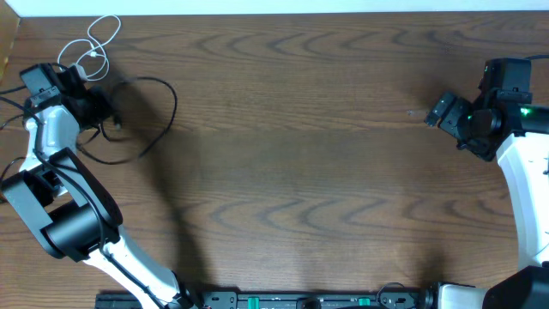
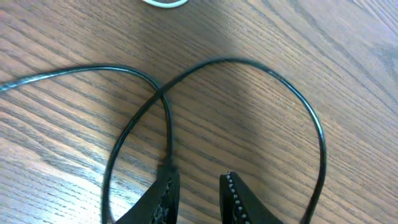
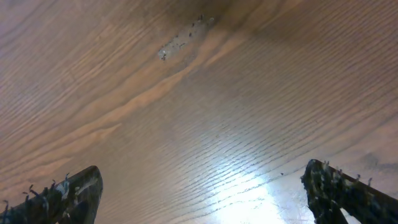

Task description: Untangle cables

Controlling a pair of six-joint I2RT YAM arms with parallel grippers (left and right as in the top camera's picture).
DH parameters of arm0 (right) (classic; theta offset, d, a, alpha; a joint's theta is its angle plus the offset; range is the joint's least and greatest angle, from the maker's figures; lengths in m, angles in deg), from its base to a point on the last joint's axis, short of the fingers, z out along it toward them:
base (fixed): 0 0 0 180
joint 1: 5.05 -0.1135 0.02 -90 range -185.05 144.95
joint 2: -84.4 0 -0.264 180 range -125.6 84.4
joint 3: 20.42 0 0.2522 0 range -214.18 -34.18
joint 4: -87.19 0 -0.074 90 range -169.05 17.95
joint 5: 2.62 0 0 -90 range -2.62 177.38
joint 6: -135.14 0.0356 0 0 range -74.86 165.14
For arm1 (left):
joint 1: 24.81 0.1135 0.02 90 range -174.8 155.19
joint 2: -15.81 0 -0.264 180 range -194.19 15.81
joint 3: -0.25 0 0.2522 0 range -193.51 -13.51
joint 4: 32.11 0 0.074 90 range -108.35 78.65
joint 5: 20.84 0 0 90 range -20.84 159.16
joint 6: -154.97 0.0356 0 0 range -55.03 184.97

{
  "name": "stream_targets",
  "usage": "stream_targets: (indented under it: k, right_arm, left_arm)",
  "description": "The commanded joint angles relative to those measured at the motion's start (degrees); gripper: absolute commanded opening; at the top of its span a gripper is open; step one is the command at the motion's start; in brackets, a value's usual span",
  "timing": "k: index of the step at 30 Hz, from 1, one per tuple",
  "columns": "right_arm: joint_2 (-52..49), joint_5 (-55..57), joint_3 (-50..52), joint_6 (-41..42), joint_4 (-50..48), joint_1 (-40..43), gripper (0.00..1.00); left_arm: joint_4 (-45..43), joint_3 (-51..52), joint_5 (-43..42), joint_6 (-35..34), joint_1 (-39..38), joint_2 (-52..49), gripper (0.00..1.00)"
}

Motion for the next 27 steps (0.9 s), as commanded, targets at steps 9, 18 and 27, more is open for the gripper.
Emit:
stream_targets:
  k: [9, 18, 27]
  right_arm:
    - [0.59, 0.66, -0.17, -0.44, -0.07, 0.17, 0.99]
    - [0.59, 0.66, -0.17, -0.44, -0.07, 0.17, 0.99]
    - [0.59, 0.66, -0.17, -0.44, -0.07, 0.2, 0.99]
  left_arm:
    - [-0.59, 0.13, 0.57, 0.48, 0.17, 0.61, 0.26]
    - [3.04, 0.15, 25.09, -8.13, 3.48, 0.55, 0.47]
    - [4.92, 0.17, 21.05, -8.04, 8.15, -1.49, 0.42]
